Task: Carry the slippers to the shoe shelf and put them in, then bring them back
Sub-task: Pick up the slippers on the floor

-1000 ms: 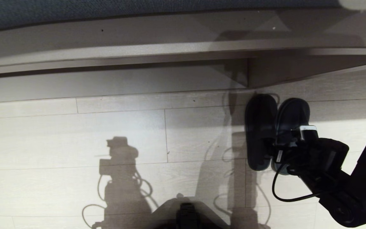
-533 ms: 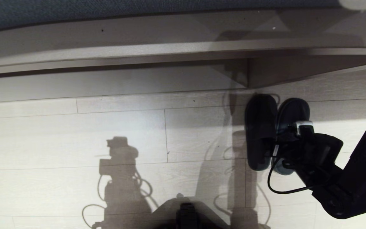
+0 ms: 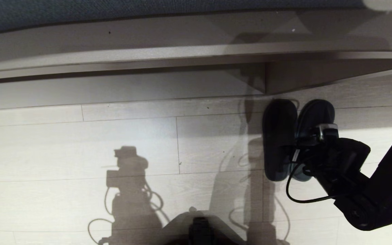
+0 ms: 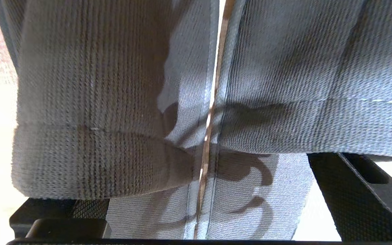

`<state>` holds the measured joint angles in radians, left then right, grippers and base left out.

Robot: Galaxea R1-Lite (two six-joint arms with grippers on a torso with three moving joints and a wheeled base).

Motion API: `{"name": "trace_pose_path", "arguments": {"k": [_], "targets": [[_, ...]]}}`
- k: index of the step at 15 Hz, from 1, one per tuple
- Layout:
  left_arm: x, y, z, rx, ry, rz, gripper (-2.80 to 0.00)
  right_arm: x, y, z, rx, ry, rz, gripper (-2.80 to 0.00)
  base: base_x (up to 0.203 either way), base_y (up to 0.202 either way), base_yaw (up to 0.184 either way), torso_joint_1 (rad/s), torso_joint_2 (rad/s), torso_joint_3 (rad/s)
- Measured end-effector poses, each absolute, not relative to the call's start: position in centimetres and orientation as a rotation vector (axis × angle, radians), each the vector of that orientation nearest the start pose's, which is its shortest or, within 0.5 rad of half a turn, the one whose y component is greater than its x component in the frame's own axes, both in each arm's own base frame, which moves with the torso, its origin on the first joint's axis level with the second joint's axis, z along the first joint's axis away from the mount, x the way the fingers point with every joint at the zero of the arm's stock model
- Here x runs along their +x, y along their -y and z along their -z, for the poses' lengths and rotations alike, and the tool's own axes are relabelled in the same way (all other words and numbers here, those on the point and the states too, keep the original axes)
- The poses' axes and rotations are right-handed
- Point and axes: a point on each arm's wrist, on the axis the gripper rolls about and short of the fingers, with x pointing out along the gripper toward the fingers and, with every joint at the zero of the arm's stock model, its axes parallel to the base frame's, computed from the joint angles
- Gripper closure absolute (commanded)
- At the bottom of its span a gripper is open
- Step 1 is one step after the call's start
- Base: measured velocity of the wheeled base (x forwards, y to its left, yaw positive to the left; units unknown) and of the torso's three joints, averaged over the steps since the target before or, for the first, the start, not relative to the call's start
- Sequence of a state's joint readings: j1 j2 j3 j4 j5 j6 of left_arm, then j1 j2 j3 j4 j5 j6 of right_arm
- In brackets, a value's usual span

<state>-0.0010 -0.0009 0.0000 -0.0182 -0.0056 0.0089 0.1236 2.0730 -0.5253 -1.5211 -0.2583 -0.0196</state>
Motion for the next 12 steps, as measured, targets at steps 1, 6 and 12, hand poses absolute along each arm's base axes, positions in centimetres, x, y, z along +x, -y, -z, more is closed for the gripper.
{"name": "trace_pose_path", "arguments": {"k": [1, 6, 12], "targets": [[-2.3, 0.0, -7.7, 0.009, 0.019, 0.007, 0.00, 32.5, -3.5, -8.5, -0.025, -0.033, 0.134, -2.80, 0.000, 0.000, 0.000, 0.000, 0.00, 0.000], [-2.3, 0.0, -7.7, 0.009, 0.020, 0.006, 0.00, 33.2, -3.5, -8.1, -0.025, -0.033, 0.135, 0.00, 0.000, 0.000, 0.000, 0.000, 0.00, 0.000], [-2.3, 0.0, -7.7, 0.009, 0.020, 0.007, 0.00, 33.9, -3.4, -8.5, -0.038, -0.007, 0.126, 0.00, 0.000, 0.000, 0.000, 0.000, 0.00, 0.000]]}}
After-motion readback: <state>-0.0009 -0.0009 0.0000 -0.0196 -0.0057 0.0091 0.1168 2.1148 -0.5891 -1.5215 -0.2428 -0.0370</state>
